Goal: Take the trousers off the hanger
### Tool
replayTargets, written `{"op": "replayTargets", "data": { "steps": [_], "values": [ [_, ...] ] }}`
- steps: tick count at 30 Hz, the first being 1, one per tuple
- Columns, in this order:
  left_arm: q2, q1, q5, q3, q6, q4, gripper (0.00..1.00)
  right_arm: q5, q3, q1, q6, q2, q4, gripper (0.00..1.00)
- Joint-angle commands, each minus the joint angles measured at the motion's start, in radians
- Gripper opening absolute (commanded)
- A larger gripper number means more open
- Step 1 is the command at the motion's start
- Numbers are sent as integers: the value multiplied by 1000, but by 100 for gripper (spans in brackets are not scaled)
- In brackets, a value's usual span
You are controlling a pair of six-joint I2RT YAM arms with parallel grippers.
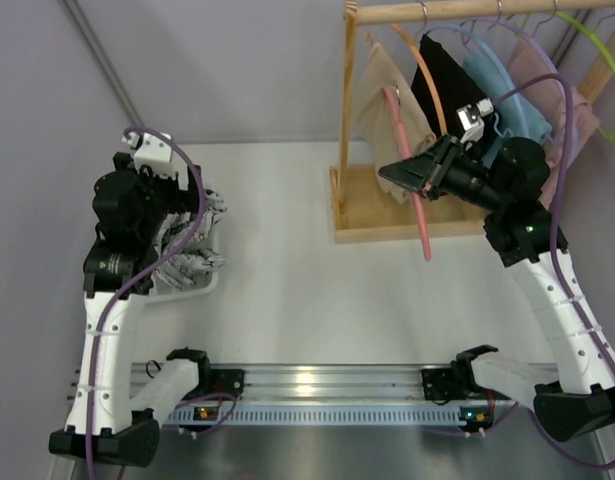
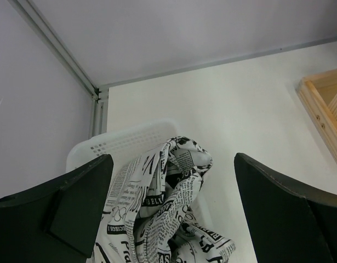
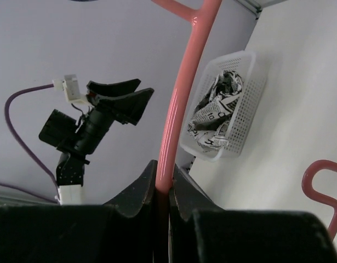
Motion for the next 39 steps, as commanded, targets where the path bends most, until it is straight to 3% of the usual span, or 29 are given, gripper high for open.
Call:
{"op": "replayTargets", "data": {
  "steps": [1, 9, 17, 28, 39],
  "values": [
    [-6, 2, 23, 51, -4, 6, 98, -37, 73, 21, 28, -32, 119, 0],
    [13, 2, 43, 66, -20, 6, 98, -58, 154, 46, 112, 49, 280, 0],
    [16, 2, 48, 83, -54, 6, 98, -44, 289, 55, 150, 220, 335, 0],
    [-12, 2, 42, 48, -86, 6, 98, 32, 528, 54, 137, 428, 283, 0],
    [-12, 2, 37, 29, -100, 6, 98, 86, 585, 49, 169, 516, 200, 0]
  ]
}}
